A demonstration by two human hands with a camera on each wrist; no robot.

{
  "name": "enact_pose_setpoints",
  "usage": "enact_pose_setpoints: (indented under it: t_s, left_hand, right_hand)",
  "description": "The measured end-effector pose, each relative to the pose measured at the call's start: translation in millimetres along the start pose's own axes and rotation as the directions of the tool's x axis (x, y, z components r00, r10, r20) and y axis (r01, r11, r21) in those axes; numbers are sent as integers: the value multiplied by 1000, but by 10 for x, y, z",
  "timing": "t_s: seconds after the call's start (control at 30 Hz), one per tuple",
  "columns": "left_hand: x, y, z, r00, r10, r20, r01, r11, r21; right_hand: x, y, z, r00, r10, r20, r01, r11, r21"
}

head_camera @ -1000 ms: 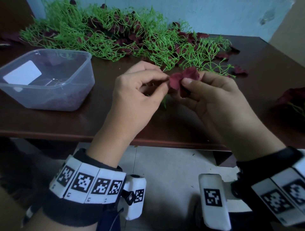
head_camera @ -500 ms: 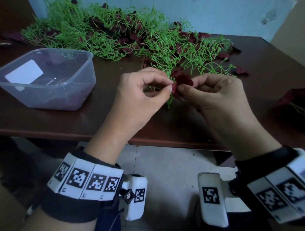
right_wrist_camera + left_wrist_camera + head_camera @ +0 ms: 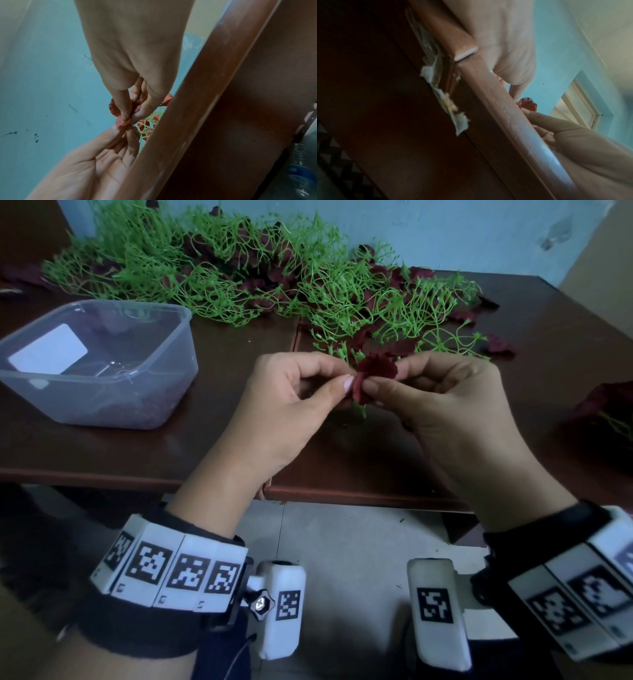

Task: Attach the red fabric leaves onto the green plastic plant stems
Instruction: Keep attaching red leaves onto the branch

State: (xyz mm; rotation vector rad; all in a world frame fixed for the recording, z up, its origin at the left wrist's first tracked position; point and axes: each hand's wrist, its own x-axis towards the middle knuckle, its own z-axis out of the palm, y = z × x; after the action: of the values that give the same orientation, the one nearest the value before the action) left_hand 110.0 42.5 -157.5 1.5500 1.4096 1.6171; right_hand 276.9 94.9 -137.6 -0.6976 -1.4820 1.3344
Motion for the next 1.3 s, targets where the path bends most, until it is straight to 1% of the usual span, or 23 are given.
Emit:
enact_pose_setpoints:
  t_s: [0.07,0.2,0.33,0.43,0.5,0.57,0.63,0.77,0.9,1.07,1.17,1.3]
  left_hand:
    - [-7,5,4,1000,0,0,0,999,48]
    - [-26,26,23,999,50,8,-51,982,181]
    - [-43,57,42,996,83,12,-83,958,273]
    - [-47,43,69,986,164,-30,-137,898,419]
    - [-21,32,65,974,205,-100,-135,870,474]
    - [-2,23,42,963,212,-168,-130,908,398]
    - [-15,31,45,966,179,-185,-119,949,293]
    - [-56,67,78,967,123,-223,-83,980,179]
    - [-69,113,30,972,81,-222,-63,994,88]
    - [-100,136,25,983,47,-179,-31,995,93]
    - [-108,128,21,990,30,-140,-18,996,84]
    - [-111,129,17,997,36,-63,-29,992,119]
  right_hand:
    - [14,11,-9,1000,8,14,-7,1000,-12]
    - [28,11,-17,993,76,95,-75,997,-13]
    - [42,18,-12,989,101,107,-100,995,-13]
    - [37,-2,4,984,125,131,-128,992,17]
    - [15,-19,23,980,117,161,-124,992,38]
    - [17,-26,35,984,94,153,-100,995,27]
    - [27,-14,20,989,94,116,-98,995,33]
    - [41,2,16,995,96,-7,-95,994,49]
    - [59,17,25,993,104,-48,-97,985,140]
    - [68,-11,13,985,172,-29,-153,930,333]
    - [68,-29,0,980,201,-16,-184,924,334]
    - [73,-33,-8,972,233,7,-223,920,322]
